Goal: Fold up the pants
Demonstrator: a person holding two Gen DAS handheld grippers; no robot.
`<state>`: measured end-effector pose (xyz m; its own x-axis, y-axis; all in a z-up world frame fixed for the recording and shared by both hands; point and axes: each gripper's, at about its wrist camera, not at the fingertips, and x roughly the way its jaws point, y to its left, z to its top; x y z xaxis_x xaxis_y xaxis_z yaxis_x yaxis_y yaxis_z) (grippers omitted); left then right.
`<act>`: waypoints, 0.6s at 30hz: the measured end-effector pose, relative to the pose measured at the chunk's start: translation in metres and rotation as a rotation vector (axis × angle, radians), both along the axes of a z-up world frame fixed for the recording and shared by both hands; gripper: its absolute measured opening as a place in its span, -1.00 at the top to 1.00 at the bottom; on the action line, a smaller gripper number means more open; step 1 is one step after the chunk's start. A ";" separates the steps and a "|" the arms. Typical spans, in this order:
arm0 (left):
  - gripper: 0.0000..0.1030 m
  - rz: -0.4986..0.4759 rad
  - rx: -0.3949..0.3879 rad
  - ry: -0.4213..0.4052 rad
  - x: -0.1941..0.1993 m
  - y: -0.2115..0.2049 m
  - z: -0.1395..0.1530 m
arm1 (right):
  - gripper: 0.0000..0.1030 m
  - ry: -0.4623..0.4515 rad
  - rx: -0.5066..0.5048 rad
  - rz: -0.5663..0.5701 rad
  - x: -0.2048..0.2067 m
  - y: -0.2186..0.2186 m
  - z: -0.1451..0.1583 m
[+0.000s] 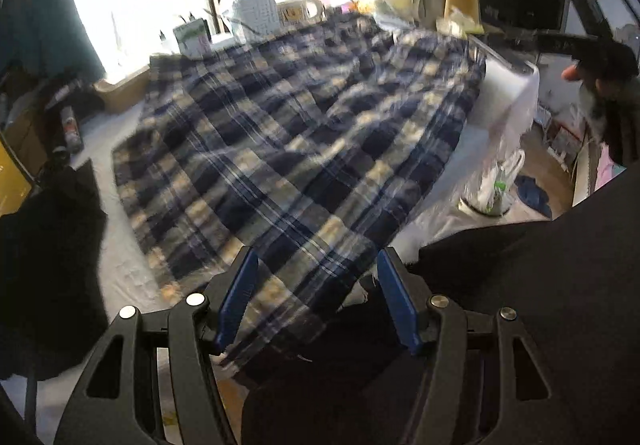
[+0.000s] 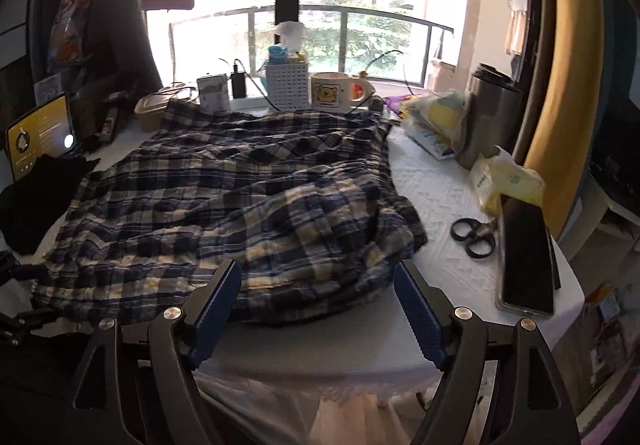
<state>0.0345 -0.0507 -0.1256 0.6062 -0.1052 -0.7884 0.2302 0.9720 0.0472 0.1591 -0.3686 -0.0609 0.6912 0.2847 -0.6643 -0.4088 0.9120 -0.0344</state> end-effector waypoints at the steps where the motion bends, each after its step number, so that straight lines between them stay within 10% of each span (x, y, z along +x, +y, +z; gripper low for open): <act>1: -0.21 -0.007 0.012 0.014 0.003 -0.003 -0.005 | -0.56 0.002 0.003 -0.008 0.000 -0.003 -0.001; 11: -0.21 -0.132 0.214 0.008 0.019 -0.033 -0.018 | -0.56 0.028 0.020 -0.035 0.000 -0.023 -0.015; 18: 0.46 -0.127 0.022 0.018 0.015 -0.001 -0.004 | -0.56 0.017 -0.018 -0.075 0.004 -0.040 -0.025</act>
